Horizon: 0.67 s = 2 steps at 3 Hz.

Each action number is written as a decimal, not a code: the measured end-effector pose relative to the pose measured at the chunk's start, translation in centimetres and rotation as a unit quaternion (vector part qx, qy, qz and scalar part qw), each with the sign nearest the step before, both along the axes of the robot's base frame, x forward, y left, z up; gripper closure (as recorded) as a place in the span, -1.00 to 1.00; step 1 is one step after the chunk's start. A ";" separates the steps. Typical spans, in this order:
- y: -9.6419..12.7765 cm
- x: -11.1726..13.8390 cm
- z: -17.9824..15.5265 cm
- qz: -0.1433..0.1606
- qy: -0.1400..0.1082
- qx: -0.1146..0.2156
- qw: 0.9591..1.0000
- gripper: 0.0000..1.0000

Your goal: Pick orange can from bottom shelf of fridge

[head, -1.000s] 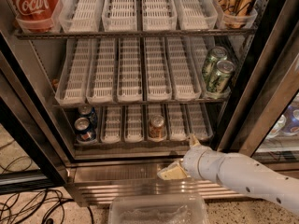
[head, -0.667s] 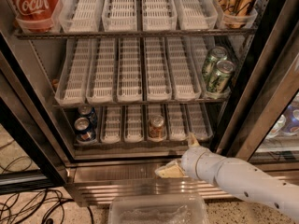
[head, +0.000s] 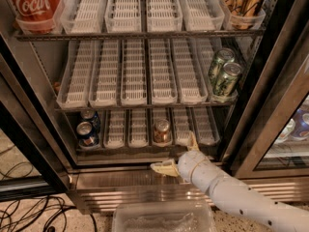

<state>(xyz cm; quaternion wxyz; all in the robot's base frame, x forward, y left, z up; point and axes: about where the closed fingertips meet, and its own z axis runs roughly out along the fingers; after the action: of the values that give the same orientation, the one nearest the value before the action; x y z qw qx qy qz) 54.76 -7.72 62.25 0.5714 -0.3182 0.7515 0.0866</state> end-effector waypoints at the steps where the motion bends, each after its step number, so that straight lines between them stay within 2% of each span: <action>1: 0.9 0.7 -0.7 -0.039 -0.014 0.044 0.998 -1.00; 2: 1.4 1.1 -0.8 -0.075 -0.035 0.063 0.995 -1.00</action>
Offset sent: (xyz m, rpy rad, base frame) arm 0.0141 0.0146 -0.0092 0.1705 -0.1247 -0.2482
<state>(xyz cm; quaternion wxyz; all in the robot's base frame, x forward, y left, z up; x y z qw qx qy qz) 55.84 -6.30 61.42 0.6209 -0.2276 0.7459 0.0794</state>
